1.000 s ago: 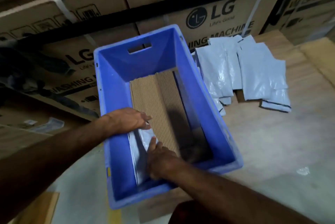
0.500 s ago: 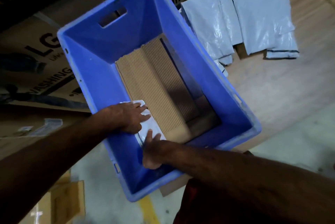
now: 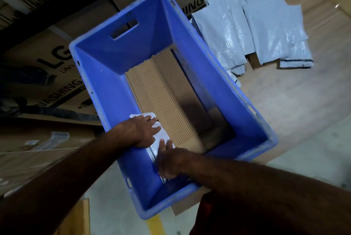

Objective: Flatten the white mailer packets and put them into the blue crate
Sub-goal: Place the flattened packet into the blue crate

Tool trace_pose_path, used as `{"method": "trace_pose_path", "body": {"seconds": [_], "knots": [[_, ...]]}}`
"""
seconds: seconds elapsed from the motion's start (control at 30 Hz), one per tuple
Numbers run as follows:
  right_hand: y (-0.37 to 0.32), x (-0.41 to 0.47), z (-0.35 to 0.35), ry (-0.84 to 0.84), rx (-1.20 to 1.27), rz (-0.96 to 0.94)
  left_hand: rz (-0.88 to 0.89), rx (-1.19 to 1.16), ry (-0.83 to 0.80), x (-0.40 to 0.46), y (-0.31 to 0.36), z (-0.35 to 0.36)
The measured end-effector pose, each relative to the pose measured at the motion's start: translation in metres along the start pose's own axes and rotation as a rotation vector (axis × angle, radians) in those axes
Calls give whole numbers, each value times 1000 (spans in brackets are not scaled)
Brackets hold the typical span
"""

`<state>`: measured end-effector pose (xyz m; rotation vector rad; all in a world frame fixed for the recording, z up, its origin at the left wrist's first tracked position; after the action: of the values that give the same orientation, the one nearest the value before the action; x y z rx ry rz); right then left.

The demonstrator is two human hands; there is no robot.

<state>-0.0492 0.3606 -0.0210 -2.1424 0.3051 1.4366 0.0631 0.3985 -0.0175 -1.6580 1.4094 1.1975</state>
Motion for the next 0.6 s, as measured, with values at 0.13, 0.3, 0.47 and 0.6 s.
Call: {"method": "trace_pose_path", "body": {"seconds": [0.13, 0.3, 0.47, 0.6], "knots": [[-4, -14, -9, 96, -159, 43, -61, -58, 122, -17, -1, -11], [18, -37, -49, 295, -193, 7, -196, 27, 458, -56, -3, -33], [32, -83, -110, 757, -239, -126, -312, 12, 768, -92, -2, -62], [50, -127, -157, 1146, -208, -238, -393, -48, 1002, -113, 13, -100]]}}
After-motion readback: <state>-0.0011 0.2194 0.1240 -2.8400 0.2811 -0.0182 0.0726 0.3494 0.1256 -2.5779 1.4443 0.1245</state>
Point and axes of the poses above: each hand's wrist, its own x-axis towards the middle knuckle, its own z-axis out of the palm, y = z × x, the point moved 7 cm from there along x, towards the middle knuckle, and after that the axes turned 13 degrees about z, right-handed, at the moved point
